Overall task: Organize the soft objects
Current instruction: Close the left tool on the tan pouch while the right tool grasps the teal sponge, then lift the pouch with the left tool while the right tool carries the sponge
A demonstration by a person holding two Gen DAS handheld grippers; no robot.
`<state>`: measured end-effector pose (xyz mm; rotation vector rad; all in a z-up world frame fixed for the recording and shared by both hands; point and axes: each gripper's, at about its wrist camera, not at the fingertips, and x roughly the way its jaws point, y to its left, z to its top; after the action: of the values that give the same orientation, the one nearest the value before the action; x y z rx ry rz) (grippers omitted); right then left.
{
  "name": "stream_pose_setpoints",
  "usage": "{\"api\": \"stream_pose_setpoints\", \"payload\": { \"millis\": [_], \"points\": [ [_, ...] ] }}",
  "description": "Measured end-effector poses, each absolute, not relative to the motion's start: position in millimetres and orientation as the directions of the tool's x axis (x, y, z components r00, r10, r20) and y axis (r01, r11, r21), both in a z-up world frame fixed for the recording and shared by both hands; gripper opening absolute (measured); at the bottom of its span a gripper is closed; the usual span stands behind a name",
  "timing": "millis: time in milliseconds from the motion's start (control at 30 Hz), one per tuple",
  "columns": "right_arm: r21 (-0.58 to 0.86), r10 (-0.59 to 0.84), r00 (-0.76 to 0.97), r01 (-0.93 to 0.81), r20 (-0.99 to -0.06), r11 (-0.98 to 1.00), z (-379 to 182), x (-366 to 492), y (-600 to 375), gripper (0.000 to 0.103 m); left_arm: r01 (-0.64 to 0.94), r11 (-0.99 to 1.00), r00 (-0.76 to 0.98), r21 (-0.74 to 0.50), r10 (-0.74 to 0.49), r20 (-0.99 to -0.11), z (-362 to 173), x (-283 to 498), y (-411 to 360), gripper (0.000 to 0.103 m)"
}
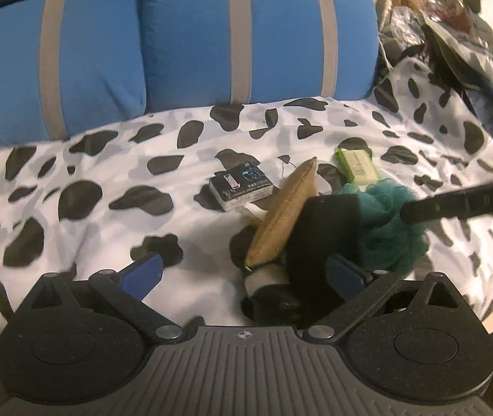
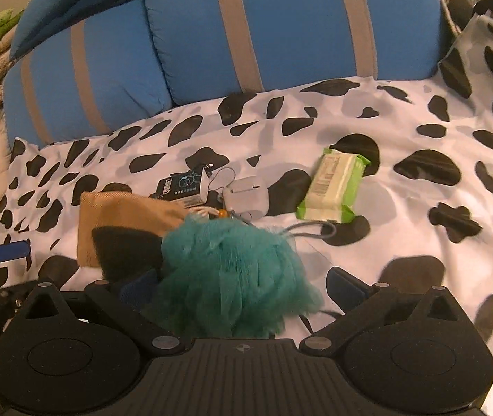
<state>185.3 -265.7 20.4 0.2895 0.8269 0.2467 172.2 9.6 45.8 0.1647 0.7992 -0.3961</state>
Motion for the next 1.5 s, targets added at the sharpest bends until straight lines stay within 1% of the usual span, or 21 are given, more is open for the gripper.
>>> {"api": "stream_pose_setpoints", "payload": {
  "millis": [67,100,133,233,300,367,433,500,533,700,733,767,800,833,867,933,967,1133,1333,1500],
  "points": [
    [0.351,0.334,0.639,-0.106,-0.693,0.930,17,197,-262,0.103,0.427,0.904,0.622,0.015,-0.281,-0.731,42,178,9,0.101],
    [0.352,0.339,0.631,-0.110,-0.698,0.930,15,202,-261,0.103,0.439,0.898,0.617,0.021,-0.284,-0.733,40,181,9,0.096],
    [0.350,0.340,0.622,-0.113,-0.705,0.930,12,207,-259,0.103,0.449,0.893,0.611,0.030,-0.283,-0.739,37,185,8,0.085],
    [0.349,0.347,0.593,-0.116,-0.726,0.930,3,219,-256,0.102,0.465,0.884,0.601,0.054,-0.270,-0.752,31,194,5,0.084],
    [0.371,0.367,0.570,-0.114,-0.735,0.922,-3,225,-256,0.102,0.487,0.871,0.597,0.057,-0.285,-0.750,29,198,2,0.082],
    [0.392,0.382,0.550,-0.105,-0.742,0.914,-9,230,-256,0.098,0.506,0.860,0.597,0.063,-0.296,-0.746,27,202,-2,0.079],
    [0.413,0.403,0.522,-0.102,-0.752,0.905,-16,235,-256,0.098,0.519,0.852,0.593,0.072,-0.297,-0.749,24,207,-6,0.078],
    [0.428,0.419,0.501,-0.103,-0.758,0.898,-20,237,-254,0.097,0.529,0.845,0.590,0.081,-0.298,-0.751,20,212,-11,0.073],
    [0.435,0.426,0.491,-0.102,-0.760,0.895,-22,239,-253,0.097,0.532,0.843,0.588,0.080,-0.300,-0.751,19,214,-13,0.067],
    [0.459,0.454,0.445,-0.104,-0.772,0.882,-31,243,-250,0.096,0.546,0.837,0.553,0.027,-0.336,-0.762,13,226,-17,0.056],
    [0.464,0.461,0.434,-0.106,-0.774,0.879,-33,243,-249,0.093,0.553,0.833,0.541,0.014,-0.346,-0.766,12,227,-18,0.053],
    [0.462,0.461,0.429,-0.110,-0.777,0.880,-32,242,-247,0.089,0.559,0.829,0.532,0.005,-0.353,-0.770,11,228,-19,0.045],
    [0.455,0.457,0.431,-0.117,-0.778,0.883,-31,241,-247,0.087,0.565,0.825,0.522,-0.002,-0.359,-0.774,10,229,-20,0.040],
    [0.447,0.456,0.433,-0.128,-0.777,0.885,-29,239,-245,0.081,0.567,0.823,0.511,-0.010,-0.362,-0.780,8,229,-21,0.031],
    [0.446,0.457,0.435,-0.135,-0.776,0.885,-26,237,-246,0.077,0.565,0.825,0.505,-0.016,-0.361,-0.784,7,230,-21,0.019],
    [0.447,0.455,0.444,-0.130,-0.772,0.885,-23,233,-248,0.071,0.557,0.830,0.504,-0.024,-0.361,-0.785,8,229,-21,0.011],
    [0.448,0.454,0.449,-0.126,-0.770,0.885,-21,231,-250,0.068,0.552,0.834,0.514,-0.021,-0.360,-0.778,10,229,-21,0.006],
    [0.423,0.404,0.525,-0.091,-0.749,0.902,-3,221,-262,0.064,0.513,0.859,0.575,-0.004,-0.346,-0.742,23,226,-16,0.005],
    [0.341,0.310,0.647,-0.081,-0.696,0.936,26,208,-273,0.063,0.468,0.883,0.653,0.004,-0.343,-0.675,45,218,-9,0.004],
    [0.280,0.246,0.718,-0.073,-0.652,0.957,40,200,-278,0.063,0.419,0.908,0.715,0.000,-0.330,-0.616,63,210,-2,0.004]
  ]
}}
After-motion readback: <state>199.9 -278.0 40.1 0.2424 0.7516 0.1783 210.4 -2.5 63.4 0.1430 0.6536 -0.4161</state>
